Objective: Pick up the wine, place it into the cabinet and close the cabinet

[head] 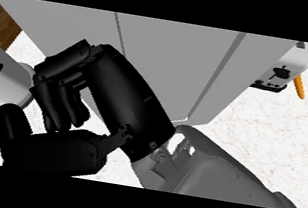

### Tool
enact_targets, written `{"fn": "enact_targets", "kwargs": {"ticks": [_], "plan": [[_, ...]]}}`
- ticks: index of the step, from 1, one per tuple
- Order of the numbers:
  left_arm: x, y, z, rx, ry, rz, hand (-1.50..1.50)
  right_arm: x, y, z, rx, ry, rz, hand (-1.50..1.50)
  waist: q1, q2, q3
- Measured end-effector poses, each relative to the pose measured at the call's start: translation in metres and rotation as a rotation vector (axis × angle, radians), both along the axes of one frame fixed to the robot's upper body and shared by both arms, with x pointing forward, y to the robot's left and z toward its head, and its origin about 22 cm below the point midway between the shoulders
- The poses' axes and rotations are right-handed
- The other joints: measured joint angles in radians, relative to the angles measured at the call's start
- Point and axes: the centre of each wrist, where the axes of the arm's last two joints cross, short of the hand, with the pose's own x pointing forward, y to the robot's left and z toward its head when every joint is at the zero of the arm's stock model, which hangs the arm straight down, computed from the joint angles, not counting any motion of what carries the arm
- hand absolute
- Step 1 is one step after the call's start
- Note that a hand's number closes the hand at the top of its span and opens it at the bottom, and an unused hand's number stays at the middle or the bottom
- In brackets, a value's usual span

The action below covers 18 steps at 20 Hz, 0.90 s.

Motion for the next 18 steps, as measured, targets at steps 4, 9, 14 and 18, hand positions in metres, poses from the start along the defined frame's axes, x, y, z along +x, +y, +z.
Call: {"fn": "enact_targets", "kwargs": {"ticks": [4, 9, 14, 18], "plan": [[0.0, 0.004, -0.003, 0.002, -0.004, 0.007, -1.5, 0.022, 0.003, -0.007, 0.027, 0.048, -0.017, 1.5, -0.006, -0.001, 0.001], [-0.001, 0.004, -0.005, 0.002, -0.005, 0.014, -1.5, 0.05, -0.008, -0.023, 0.043, 0.104, -0.063, 1.5, -0.014, -0.002, 0.001], [0.0, 0.006, -0.005, -0.001, -0.003, 0.003, -1.5, 0.07, -0.014, -0.035, 0.027, 0.1, -0.083, 1.5, -0.015, -0.007, -0.002], [0.003, 0.005, -0.006, -0.011, 0.0, -0.008, -1.5, 0.08, -0.021, -0.04, 0.014, 0.083, -0.04, 1.5, -0.011, -0.017, -0.006]]}}
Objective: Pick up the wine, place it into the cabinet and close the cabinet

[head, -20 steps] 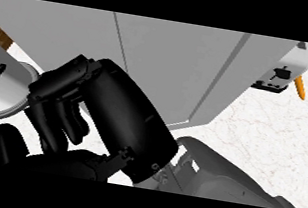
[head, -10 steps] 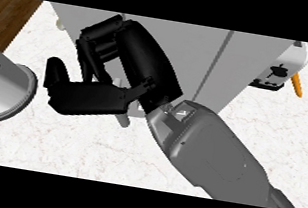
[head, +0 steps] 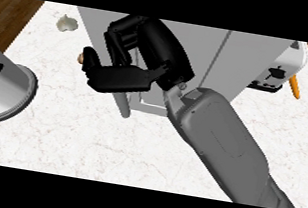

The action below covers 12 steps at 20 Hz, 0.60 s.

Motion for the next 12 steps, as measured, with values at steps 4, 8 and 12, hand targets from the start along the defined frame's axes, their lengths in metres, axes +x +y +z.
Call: {"fn": "enact_targets", "kwargs": {"ticks": [4, 8, 12], "plan": [[0.0, -0.001, -0.001, -0.005, 0.003, -0.001, -1.5, 0.01, -0.003, -0.007, -0.008, -0.033, 0.031, 1.5, 0.007, -0.011, -0.002], [0.003, -0.001, 0.0, 0.003, -0.001, -0.009, -1.5, 0.016, -0.005, -0.011, -0.018, -0.067, 0.046, 1.5, 0.011, -0.017, -0.005], [0.007, -0.004, 0.005, 0.0, -0.006, -0.017, -1.5, 0.02, -0.008, -0.013, -0.018, -0.085, 0.063, 1.5, 0.015, -0.02, -0.007]]}}
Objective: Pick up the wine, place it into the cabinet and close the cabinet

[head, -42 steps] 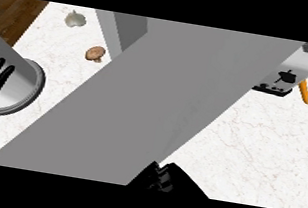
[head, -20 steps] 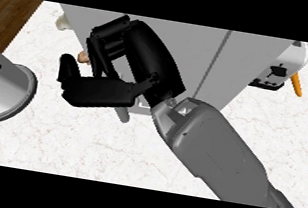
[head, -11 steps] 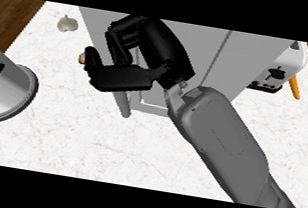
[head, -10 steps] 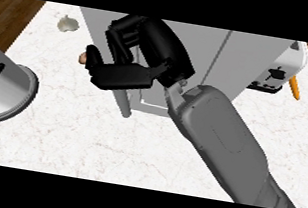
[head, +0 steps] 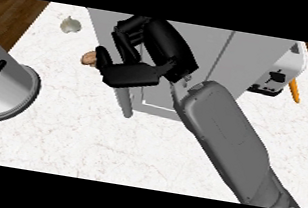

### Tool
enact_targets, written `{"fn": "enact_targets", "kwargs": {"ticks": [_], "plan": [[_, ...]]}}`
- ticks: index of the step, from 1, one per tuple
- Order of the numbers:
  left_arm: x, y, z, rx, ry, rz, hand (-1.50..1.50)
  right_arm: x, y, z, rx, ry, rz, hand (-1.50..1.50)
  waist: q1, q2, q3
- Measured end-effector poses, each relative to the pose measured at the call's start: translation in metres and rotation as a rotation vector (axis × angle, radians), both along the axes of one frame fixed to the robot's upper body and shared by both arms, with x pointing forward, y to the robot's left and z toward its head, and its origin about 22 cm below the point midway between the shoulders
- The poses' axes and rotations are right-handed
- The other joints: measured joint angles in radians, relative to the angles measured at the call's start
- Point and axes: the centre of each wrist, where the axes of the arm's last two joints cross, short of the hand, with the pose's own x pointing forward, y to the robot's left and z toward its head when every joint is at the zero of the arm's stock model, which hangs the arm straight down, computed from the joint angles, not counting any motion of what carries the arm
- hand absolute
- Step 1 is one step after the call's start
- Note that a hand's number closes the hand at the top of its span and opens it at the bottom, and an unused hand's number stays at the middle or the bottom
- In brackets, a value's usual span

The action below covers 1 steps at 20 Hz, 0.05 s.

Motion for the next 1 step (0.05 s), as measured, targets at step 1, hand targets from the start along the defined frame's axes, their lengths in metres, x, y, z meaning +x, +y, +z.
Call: {"fn": "enact_targets", "kwargs": {"ticks": [1], "plan": [[0.0007, 0.0007, 0.0011, 0.001, 0.001, -0.004, -1.5, 0.001, -0.0008, -0.0009, 0.002, -0.006, 0.005, 1.5, 0.001, -0.001, -0.001]]}}
